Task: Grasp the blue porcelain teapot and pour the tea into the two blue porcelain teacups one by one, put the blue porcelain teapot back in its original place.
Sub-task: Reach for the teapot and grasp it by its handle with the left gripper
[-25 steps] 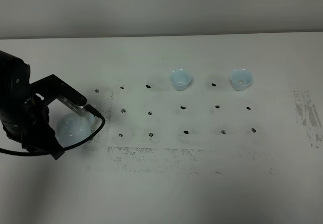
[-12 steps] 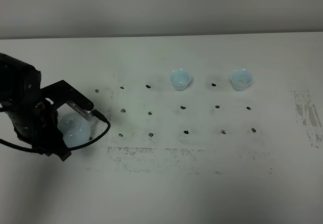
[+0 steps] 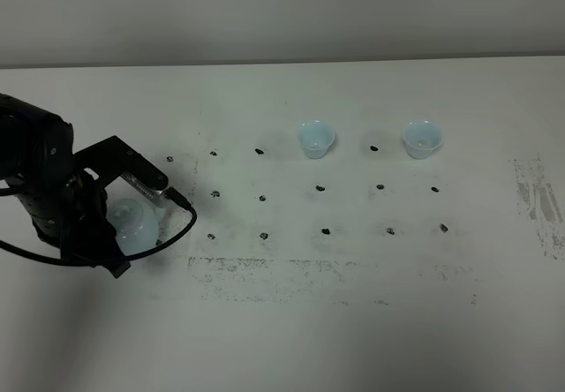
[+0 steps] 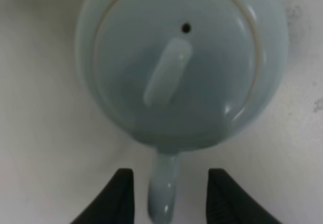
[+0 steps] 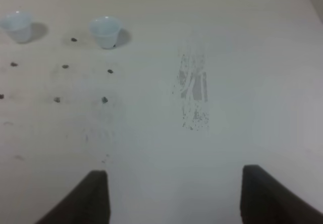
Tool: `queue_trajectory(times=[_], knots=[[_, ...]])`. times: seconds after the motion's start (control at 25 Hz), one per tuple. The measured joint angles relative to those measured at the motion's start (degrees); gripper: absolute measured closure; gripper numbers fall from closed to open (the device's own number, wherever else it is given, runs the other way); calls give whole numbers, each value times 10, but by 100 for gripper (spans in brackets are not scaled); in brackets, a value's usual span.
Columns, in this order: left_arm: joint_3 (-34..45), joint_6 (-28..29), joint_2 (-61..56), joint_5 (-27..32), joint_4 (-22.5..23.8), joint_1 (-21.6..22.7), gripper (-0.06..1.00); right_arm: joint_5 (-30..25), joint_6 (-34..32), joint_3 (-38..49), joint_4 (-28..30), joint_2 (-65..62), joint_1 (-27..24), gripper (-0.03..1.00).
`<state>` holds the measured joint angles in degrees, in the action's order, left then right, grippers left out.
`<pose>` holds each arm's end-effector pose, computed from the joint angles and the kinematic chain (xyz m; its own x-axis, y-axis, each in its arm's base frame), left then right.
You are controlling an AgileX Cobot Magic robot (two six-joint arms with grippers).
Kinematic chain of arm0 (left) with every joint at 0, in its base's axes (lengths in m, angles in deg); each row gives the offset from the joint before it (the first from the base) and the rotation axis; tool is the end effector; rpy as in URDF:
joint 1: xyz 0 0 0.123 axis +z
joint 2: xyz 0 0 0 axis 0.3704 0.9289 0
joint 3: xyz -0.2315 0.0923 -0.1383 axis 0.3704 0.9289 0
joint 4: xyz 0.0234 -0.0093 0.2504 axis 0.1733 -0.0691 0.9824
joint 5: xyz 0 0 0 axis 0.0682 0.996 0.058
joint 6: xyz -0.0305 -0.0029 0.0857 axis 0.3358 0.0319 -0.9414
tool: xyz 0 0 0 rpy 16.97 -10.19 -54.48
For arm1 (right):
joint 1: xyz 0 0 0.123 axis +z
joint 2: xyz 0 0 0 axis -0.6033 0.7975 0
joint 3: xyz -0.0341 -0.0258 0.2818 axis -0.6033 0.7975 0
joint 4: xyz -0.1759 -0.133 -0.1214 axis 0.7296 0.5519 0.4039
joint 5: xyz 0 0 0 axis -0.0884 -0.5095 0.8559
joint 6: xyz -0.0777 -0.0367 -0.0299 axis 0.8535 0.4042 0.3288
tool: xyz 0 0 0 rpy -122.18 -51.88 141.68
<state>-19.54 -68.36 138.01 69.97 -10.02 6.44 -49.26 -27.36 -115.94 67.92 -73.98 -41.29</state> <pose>0.3086 -0.0758 0.1620 -0.7427 0.6572 -0.1284 0.6379 0.7528 0.1624 -0.0055 0.0024 0.2753 -0.4612 -0.0252 -0.8870 0.0268 0.9987 -0.0423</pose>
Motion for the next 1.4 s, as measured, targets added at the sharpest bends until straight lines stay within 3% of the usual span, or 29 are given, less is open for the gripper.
queue_trajectory(times=[1.12,1.4], knots=[[0,-10,27,-25,-2,0,61,0,0,0,0,0,0,39],[0,11,27,-26,-2,0,61,0,0,0,0,0,0,39]])
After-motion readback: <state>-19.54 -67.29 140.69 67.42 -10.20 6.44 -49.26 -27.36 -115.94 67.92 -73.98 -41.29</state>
